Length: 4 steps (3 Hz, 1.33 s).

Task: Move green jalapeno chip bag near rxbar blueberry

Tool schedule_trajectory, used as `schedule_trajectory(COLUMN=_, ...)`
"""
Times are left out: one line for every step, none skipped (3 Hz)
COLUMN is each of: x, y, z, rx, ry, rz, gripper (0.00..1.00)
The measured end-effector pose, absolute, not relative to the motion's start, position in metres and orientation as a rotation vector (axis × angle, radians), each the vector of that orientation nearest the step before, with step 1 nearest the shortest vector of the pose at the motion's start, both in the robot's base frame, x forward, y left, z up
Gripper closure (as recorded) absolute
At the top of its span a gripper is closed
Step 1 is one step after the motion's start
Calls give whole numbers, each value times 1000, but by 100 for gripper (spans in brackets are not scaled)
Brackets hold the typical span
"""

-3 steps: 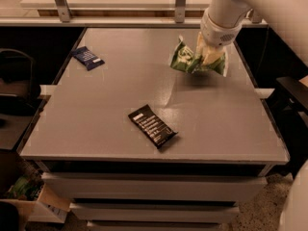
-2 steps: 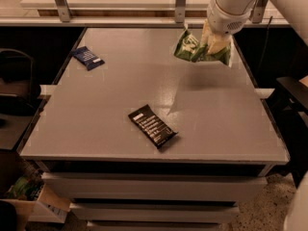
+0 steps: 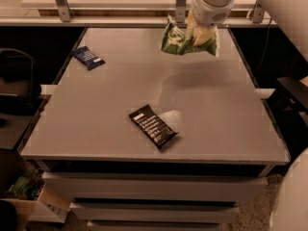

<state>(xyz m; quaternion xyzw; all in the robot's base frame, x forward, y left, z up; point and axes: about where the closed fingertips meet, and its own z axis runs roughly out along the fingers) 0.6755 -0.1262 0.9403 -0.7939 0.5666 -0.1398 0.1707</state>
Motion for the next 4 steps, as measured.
schedule_trajectory(x=682, y=-84, z=960, rx=-2310, ry=1442, rz=-441, gripper=100)
schedule_trajectory(x=690, y=-36, z=962, rx=-2370, ry=1292, rz=-428, gripper=100)
schedule_trajectory(x=698, y=6, z=949, rx=-2427, ry=1253, rz=-398, gripper=100)
schedule_trajectory(x=704, y=33, z=933, rx=-2451, ry=1303, rz=-372, gripper=100)
